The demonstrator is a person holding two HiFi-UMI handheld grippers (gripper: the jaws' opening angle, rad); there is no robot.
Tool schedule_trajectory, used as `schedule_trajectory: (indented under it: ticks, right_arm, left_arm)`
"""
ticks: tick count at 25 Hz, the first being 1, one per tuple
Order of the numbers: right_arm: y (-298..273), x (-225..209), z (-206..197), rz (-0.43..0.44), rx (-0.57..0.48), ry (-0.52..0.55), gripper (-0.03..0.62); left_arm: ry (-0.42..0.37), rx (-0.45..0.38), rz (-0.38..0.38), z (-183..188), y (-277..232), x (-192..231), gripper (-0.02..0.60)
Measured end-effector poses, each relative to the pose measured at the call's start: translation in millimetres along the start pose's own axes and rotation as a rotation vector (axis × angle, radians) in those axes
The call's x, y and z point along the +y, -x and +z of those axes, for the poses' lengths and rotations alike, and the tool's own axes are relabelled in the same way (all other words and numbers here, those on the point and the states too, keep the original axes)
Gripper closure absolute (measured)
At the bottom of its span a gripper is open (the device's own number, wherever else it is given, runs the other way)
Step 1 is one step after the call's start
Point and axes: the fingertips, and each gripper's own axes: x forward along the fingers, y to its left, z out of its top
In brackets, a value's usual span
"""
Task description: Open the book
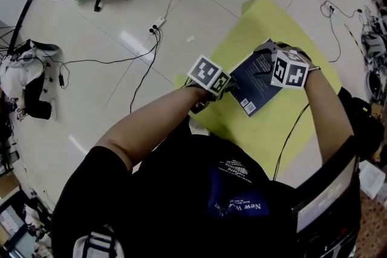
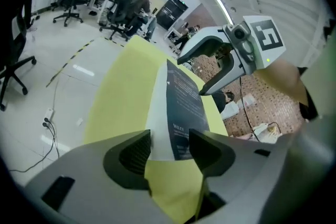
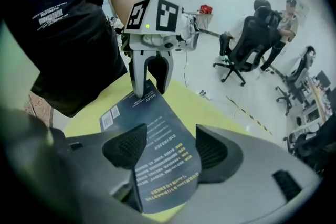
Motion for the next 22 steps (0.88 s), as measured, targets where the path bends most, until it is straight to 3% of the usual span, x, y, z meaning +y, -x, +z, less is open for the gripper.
schedule_trajectory:
  ticks: [6,8,10,11,14,18,20,22]
  right_arm:
    - [14.5,-17.0,-27.6,-0.038,0.011,-0.044,0.330]
    - [23.4,-18.4,-30.1,-0.057,-0.019,-0.064,0.330]
    - [32.9,-16.0,-26.0,-0.064,-0.046,-0.053,0.330]
    - [37.4,-13.9,-23.4,-0.065,-0.052,-0.040,0.330]
    - [46.5,-7.5,-20.6,-0.070,-0.062,-0.016,0.330]
    - [48.9,-0.1,-23.7,-0.074,-0.075,-0.020,0.330]
    - [48.3,3.6,-27.6,-0.073,-0.075,-0.023,0.330]
    - [49.0,6.9,-29.2,-0.070,-0.080,-0.028,0.330]
  left_arm:
    - [-0.058,0.037,0.023,3.1,5.7,-1.7,0.377]
    - [-0.067,0.016,-0.057,13.5,15.4,-16.6,0.516]
    - [-0.077,-0.001,-0.174,26.4,27.1,-42.5,0.528]
    - [-0.098,0.006,-0.194,30.0,30.0,-51.0,0.528]
    - [-0.161,0.052,-0.102,26.0,26.4,-42.8,0.526]
    - [-0.099,0.088,0.025,9.1,15.3,-6.2,0.516]
    - [-0.057,0.121,0.045,-1.6,5.9,2.2,0.465]
    - [-0.016,0.134,0.019,-6.6,-0.7,-1.3,0.370]
